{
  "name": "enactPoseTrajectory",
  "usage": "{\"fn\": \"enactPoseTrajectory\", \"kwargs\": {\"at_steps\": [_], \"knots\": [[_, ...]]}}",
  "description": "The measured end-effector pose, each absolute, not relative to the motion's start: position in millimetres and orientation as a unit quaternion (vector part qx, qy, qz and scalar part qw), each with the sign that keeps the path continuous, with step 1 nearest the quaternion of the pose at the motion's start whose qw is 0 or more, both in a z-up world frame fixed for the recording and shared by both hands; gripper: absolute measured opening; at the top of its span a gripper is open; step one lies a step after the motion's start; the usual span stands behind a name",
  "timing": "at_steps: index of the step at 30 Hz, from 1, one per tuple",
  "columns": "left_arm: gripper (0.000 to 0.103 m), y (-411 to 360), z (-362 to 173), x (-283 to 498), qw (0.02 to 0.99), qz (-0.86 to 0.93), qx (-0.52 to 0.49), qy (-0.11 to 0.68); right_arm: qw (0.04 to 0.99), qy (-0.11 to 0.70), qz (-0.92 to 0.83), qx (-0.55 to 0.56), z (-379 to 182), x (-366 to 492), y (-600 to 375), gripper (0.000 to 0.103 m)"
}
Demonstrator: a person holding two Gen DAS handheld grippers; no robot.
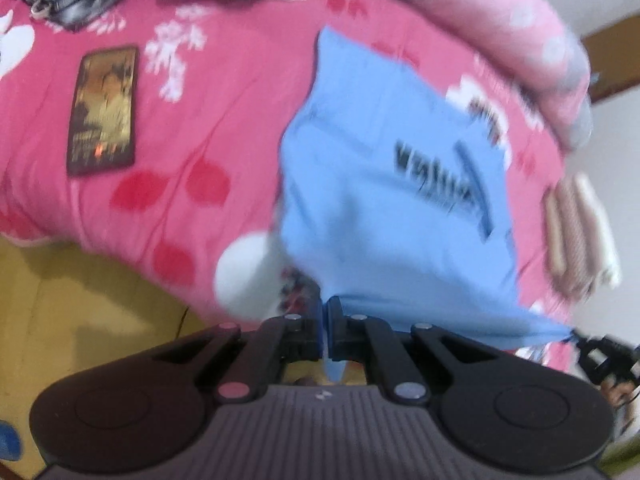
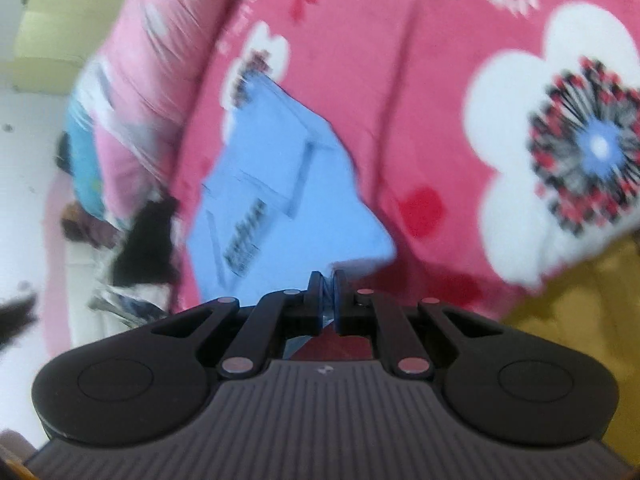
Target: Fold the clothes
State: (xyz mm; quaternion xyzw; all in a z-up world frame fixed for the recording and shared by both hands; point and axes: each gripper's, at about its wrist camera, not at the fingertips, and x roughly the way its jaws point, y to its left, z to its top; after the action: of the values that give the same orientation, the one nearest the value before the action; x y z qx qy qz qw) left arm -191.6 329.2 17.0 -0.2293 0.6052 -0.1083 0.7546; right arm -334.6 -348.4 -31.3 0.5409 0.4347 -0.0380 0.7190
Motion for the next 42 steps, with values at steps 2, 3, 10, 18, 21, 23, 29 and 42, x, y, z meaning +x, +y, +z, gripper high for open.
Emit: {"fn": "enactPoseTrajectory", "kwargs": {"at_steps": [2,3,10,18,21,23,29,42], "knots": [[0.002,329,22,-179,0.759,-0.107,-0.251,0.592,0.721,0.416,-0.032,0.554,-29,-321,-354,0.003],[0.002,329,22,-171,0.759,-0.106,-0.263,0.586,0.723,0.409,-0.029,0.556,-28,-313,-356,0.003],[0.002,332,-1,-101,0.758,-0.105,-0.328,0.553,0.740,0.379,-0.011,0.555,-25,-233,-370,0.003],[0.002,343,-41,2,0.752,-0.116,-0.361,0.540,0.754,0.371,-0.010,0.542,-30,-128,-366,0.003],[0.002,344,-63,35,0.745,-0.120,-0.365,0.545,0.755,0.378,-0.022,0.536,-44,-99,-364,0.003],[0.002,344,-80,51,0.739,-0.122,-0.371,0.550,0.750,0.382,-0.034,0.538,-59,-84,-364,0.003],[0.008,346,-125,83,0.720,-0.128,-0.409,0.546,0.726,0.375,-0.076,0.571,-106,-55,-368,0.004],[0.042,340,-100,73,0.777,-0.128,-0.342,0.513,0.789,0.356,-0.083,0.494,-61,-48,-327,0.007]]}}
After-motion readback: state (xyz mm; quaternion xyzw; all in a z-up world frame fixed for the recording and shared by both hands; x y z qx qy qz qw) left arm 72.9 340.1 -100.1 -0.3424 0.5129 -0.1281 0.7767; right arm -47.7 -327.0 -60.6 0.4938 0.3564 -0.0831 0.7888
